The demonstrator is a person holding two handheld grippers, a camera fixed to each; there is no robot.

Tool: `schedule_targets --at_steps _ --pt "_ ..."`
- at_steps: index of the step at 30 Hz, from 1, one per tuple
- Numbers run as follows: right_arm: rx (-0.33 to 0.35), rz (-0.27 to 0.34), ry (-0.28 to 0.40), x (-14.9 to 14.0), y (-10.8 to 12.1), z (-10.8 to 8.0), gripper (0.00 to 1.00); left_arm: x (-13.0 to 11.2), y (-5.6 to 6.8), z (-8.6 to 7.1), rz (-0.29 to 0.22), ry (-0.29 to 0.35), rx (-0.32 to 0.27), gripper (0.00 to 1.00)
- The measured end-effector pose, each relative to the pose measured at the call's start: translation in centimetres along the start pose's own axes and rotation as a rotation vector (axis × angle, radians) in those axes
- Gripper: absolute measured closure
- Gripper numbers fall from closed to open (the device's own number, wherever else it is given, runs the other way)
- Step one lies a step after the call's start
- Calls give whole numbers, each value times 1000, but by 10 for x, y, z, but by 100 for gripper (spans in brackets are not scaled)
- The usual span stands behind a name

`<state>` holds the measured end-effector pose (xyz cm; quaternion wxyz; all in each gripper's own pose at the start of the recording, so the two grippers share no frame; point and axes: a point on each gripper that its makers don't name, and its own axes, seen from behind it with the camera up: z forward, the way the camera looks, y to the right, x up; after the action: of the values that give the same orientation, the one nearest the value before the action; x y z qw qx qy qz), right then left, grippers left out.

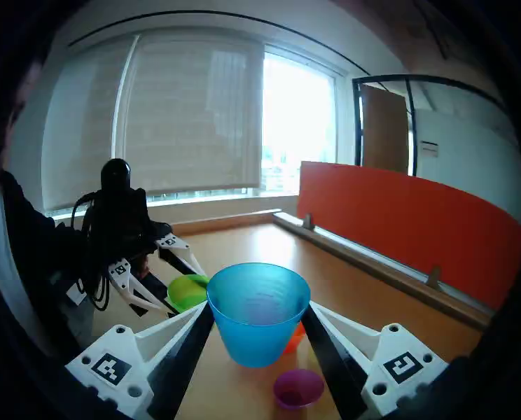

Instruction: Pour water

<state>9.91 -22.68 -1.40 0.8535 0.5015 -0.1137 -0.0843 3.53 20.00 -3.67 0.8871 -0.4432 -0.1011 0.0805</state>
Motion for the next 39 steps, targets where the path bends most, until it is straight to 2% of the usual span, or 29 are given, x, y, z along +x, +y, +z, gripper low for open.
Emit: schedule_targets --at_steps 16,30,39 --pt "20 -20 -47 -24 -4 -1 11 -26 3 3 28 -103 -14 15" --pt "53 -31 -69 -41 -10 0 11 -37 -1 3 41 -143 -14 15" --pt "83 -27 -111 -66 -17 8 10 -49 -1 3 36 -179 -23 15"
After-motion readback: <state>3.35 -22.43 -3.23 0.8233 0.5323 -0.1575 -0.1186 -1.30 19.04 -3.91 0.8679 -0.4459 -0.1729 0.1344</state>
